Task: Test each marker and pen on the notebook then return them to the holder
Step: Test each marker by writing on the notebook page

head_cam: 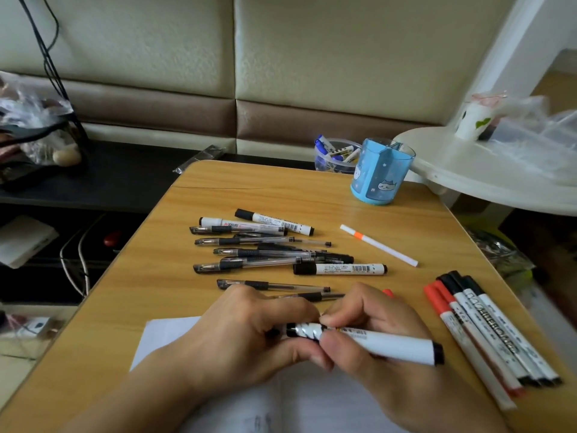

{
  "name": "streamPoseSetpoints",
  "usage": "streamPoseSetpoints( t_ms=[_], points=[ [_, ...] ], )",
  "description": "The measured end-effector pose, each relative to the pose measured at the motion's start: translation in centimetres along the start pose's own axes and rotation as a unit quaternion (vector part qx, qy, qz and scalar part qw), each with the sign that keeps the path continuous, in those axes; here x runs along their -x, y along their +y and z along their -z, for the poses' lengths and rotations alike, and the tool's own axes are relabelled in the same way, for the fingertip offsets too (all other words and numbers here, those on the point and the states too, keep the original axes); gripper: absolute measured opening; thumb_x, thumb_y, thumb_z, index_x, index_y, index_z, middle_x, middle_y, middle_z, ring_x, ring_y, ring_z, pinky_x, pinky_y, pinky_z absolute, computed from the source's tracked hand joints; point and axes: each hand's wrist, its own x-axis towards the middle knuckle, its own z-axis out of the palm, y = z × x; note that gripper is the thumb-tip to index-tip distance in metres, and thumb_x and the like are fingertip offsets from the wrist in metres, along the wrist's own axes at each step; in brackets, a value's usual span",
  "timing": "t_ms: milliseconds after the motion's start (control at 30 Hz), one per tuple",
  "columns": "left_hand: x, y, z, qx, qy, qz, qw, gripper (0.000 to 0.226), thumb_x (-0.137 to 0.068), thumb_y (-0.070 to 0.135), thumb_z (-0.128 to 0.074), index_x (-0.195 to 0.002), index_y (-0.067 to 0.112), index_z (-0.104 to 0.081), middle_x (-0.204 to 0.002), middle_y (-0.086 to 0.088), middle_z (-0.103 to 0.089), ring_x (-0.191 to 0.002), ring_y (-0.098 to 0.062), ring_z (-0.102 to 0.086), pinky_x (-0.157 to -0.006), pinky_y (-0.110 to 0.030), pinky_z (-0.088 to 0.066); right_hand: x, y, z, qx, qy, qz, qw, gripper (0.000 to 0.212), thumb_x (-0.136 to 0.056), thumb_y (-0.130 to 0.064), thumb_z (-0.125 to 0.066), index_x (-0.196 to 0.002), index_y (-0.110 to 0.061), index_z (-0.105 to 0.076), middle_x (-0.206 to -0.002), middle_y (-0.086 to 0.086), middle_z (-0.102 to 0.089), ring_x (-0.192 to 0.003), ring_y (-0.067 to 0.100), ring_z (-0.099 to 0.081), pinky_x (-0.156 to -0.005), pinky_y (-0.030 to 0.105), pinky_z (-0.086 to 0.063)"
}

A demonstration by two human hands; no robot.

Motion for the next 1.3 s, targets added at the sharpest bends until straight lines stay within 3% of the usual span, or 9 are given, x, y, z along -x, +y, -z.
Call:
streamPoseSetpoints(
  t_ms=[167,300,400,567,667,767,933,1033,1300],
  points=[
    [0.6,-0.3,-0.1,0.011,0.054,0.018,0.998,0.045,-0.080,0.070,-0.058,-0.108,0.035,-0.049,-0.056,0.006,-0.043,-0.049,-0.010,-0.032,-0.044,-0.022,-0.027,0.2,0.0,0.1,-0.003,0.042,-0.011,0.999,0.012,-0.079,-0.031,-0.066,-0.088,-0.024,-0.065,-0.072,0.004,-0.068,-0.068,0.012,-0.062,-0.063,0.023,-0.049],
    [0.4,-0.9,0.1,0.116,0.122,0.023,0.985,0.040,-0.097,0.054,-0.039,-0.124,0.025,-0.044,-0.076,0.002,-0.049,-0.062,-0.022,-0.045,-0.055,-0.037,-0.037,-0.3,0.6,0.4,-0.064,0.138,-0.018,0.988,0.034,-0.079,-0.046,-0.066,-0.098,-0.019,-0.073,-0.071,0.015,-0.068,-0.065,0.025,-0.064,-0.049,0.035,-0.048],
    [0.3,-1.1,0.0,0.095,0.149,0.022,0.984,0.032,-0.095,0.021,-0.035,-0.127,0.024,-0.042,-0.091,-0.002,-0.050,-0.075,-0.026,-0.048,-0.066,-0.039,-0.040,-0.5,0.9,0.4,-0.007,0.176,-0.064,0.982,0.019,-0.080,-0.038,-0.071,-0.084,-0.019,-0.073,-0.063,0.011,-0.065,-0.057,0.024,-0.060,-0.047,0.034,-0.046],
    [0.0,-0.6,-0.5,0.029,0.145,0.057,0.987,0.038,-0.094,0.020,-0.051,-0.130,0.028,-0.040,-0.097,0.013,-0.058,-0.089,-0.009,-0.058,-0.073,-0.014,-0.045,-0.6,2.3,1.0,0.098,0.224,-0.083,0.966,0.015,-0.083,-0.017,-0.074,-0.071,-0.019,-0.065,-0.047,0.001,-0.055,-0.046,0.019,-0.049,-0.044,0.029,-0.037],
    [0.1,-0.5,-0.6,0.033,0.136,0.089,0.986,0.049,-0.087,0.014,-0.070,-0.125,0.034,-0.045,-0.096,0.015,-0.065,-0.091,0.005,-0.057,-0.065,-0.005,-0.045,-0.7,2.5,1.1,0.143,0.244,-0.065,0.957,0.028,-0.082,-0.014,-0.073,-0.061,-0.010,-0.055,-0.044,0.001,-0.049,-0.042,0.013,-0.041,-0.044,0.026,-0.033],
    [0.2,-0.5,-0.6,0.039,0.150,0.111,0.982,0.050,-0.079,0.011,-0.077,-0.113,0.035,-0.049,-0.097,0.016,-0.069,-0.099,0.005,-0.062,-0.063,-0.006,-0.047,-0.9,2.6,1.3,0.194,0.272,-0.052,0.941,0.036,-0.081,-0.014,-0.073,-0.057,-0.004,-0.049,-0.040,-0.001,-0.045,-0.038,0.006,-0.039,-0.042,0.019,-0.034],
    [0.1,-0.6,-0.5,0.036,0.157,0.111,0.981,0.036,-0.077,0.022,-0.076,-0.099,0.034,-0.050,-0.095,0.016,-0.068,-0.097,0.006,-0.064,-0.064,-0.014,-0.055,-1.1,3.3,1.8,0.208,0.278,-0.067,0.936,0.035,-0.082,-0.011,-0.072,-0.057,-0.004,-0.047,-0.042,0.002,-0.044,-0.038,0.007,-0.038,-0.040,0.019,-0.034],
    [0.0,-0.6,-0.5,0.005,0.157,0.085,0.984,0.030,-0.079,0.017,-0.075,-0.099,0.025,-0.054,-0.087,0.021,-0.062,-0.086,0.012,-0.057,-0.060,-0.004,-0.044,-1.0,3.2,1.7,0.207,0.267,-0.067,0.939,0.035,-0.082,-0.010,-0.071,-0.057,-0.005,-0.047,-0.042,0.001,-0.043,-0.038,0.005,-0.037,-0.040,0.020,-0.035],
    [0.0,-0.8,-0.5,-0.046,0.177,0.074,0.980,0.024,-0.083,0.019,-0.070,-0.102,0.027,-0.057,-0.088,0.026,-0.054,-0.083,0.010,-0.050,-0.060,-0.002,-0.038,-1.1,3.3,1.7,0.231,0.269,-0.036,0.934,0.038,-0.081,-0.002,-0.071,-0.054,-0.003,-0.043,-0.041,-0.003,-0.037,-0.039,0.005,-0.033,-0.041,0.017,-0.032]
  ],
)
